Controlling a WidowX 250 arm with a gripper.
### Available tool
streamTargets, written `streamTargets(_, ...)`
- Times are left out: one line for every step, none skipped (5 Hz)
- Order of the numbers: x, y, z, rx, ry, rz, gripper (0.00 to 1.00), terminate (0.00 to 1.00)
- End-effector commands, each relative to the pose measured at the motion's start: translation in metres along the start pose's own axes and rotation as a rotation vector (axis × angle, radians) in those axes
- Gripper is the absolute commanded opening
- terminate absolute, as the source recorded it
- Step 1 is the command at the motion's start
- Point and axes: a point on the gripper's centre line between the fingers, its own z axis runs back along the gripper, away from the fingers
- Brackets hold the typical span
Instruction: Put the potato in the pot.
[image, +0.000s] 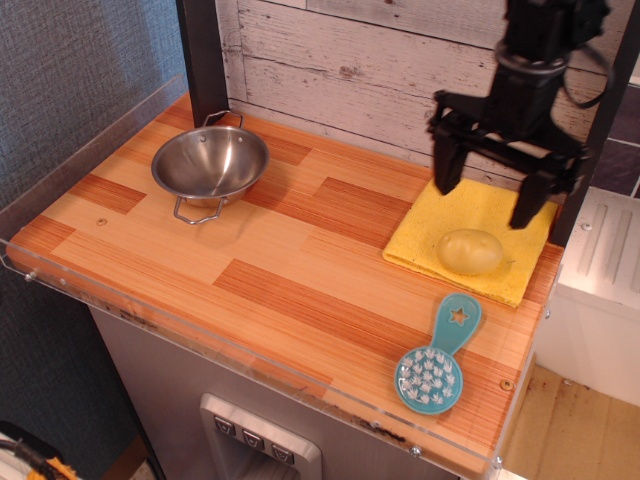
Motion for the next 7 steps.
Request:
streamTargets(0.003, 0.001, 0.02, 0.017, -0.022, -0.005, 1.0, 0.0)
streamTargets(-0.003, 0.0, 0.015, 0.021, -0.009, -0.003, 1.0, 0.0)
streamTargets(-0.006, -0.002, 0.002, 0.014, -0.005, -0.005, 1.0, 0.0)
streamTargets(-0.009, -0.006, -0.004, 0.008, 0.007, -0.01, 1.0, 0.0)
streamTargets(-0.011, -0.007, -0.01, 0.009, 0.009, 0.0, 1.0, 0.0)
streamTargets(-0.01, -0.006, -0.018, 0.012, 0.023, 0.001, 1.0, 0.0)
streamTargets(-0.008, -0.006, -0.026, 0.013, 0.04, -0.003, 1.0, 0.0)
